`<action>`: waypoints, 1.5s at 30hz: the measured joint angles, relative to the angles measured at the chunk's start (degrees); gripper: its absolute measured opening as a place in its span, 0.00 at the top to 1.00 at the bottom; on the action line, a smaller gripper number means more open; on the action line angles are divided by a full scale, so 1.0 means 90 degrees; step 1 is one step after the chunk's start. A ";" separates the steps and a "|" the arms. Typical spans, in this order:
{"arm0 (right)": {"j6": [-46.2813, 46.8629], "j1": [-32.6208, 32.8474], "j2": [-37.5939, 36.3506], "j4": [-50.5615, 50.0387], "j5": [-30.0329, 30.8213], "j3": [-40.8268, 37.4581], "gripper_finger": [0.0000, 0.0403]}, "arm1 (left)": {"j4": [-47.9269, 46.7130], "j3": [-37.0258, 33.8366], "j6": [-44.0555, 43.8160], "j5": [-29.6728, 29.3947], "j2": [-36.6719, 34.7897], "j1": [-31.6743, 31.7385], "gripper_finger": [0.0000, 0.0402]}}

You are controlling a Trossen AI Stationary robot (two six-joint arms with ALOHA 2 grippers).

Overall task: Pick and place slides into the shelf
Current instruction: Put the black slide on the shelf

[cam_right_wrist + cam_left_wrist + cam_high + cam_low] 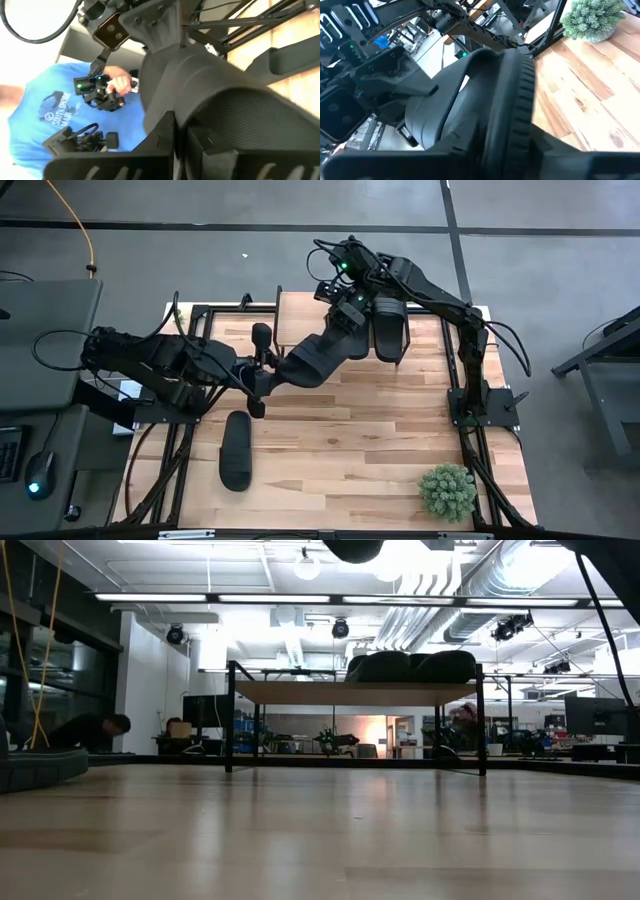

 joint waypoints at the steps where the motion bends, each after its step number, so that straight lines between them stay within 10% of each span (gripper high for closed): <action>1: -0.0015 0.0000 0.0002 0.0002 0.0037 0.0000 1.00 | 0.0001 0.0000 0.0000 0.0000 0.0000 0.0000 0.84; 15: -0.0259 -0.0007 0.0007 0.0043 0.0276 0.0000 0.99 | -0.0041 0.0000 -0.0051 -0.0204 0.0029 -0.0002 0.85; 32: -0.0495 -0.0197 0.0007 0.0037 0.1186 0.0000 0.65 | -0.0102 0.0000 -0.0271 -0.0342 0.0024 0.0015 0.85; 45: -0.0454 -0.0973 0.0007 -0.0019 0.1535 0.0000 0.61 | -0.0655 0.0000 -0.0454 -0.0619 0.0017 0.0012 0.88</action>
